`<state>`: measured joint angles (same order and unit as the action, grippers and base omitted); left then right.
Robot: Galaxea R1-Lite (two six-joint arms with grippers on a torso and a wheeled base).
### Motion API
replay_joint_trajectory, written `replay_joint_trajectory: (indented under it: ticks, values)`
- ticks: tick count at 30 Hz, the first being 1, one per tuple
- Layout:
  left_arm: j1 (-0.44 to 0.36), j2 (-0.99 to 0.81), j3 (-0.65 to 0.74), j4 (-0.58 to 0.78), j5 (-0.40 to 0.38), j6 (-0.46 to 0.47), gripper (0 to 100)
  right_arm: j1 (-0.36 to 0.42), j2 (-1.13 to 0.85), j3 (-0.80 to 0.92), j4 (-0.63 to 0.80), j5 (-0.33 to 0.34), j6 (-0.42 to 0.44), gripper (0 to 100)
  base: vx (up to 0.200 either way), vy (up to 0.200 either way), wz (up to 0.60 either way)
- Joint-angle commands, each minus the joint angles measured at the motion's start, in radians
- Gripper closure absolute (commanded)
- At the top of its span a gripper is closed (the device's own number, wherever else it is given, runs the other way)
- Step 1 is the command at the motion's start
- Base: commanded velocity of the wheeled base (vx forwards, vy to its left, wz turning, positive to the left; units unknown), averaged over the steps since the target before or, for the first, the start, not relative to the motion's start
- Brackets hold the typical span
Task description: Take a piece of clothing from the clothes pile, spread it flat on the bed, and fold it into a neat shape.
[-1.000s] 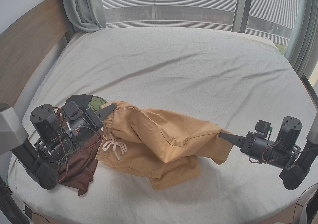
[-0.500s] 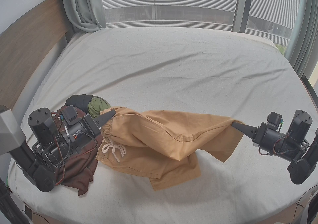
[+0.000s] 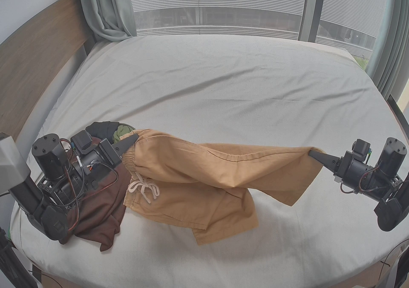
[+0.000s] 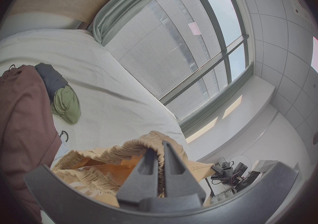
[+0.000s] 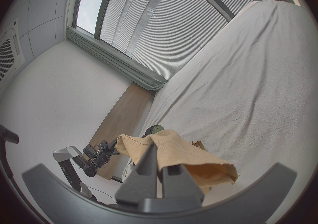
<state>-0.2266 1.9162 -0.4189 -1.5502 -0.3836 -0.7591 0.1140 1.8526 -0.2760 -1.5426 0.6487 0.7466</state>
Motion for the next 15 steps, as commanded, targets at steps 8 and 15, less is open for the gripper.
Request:
replay_joint_trajectory:
  ticks: [8,15]
  values:
    - [0.003,0.001,-0.017,-0.001,0.005,-0.002,100,-0.042,0.008,-0.015,-0.001,0.008,0.000,100,0.000,0.000,0.00]
    - [0.004,0.001,-0.020,-0.001,0.006,-0.003,100,-0.074,0.010,-0.022,-0.001,0.034,0.000,100,0.000,0.000,0.00]
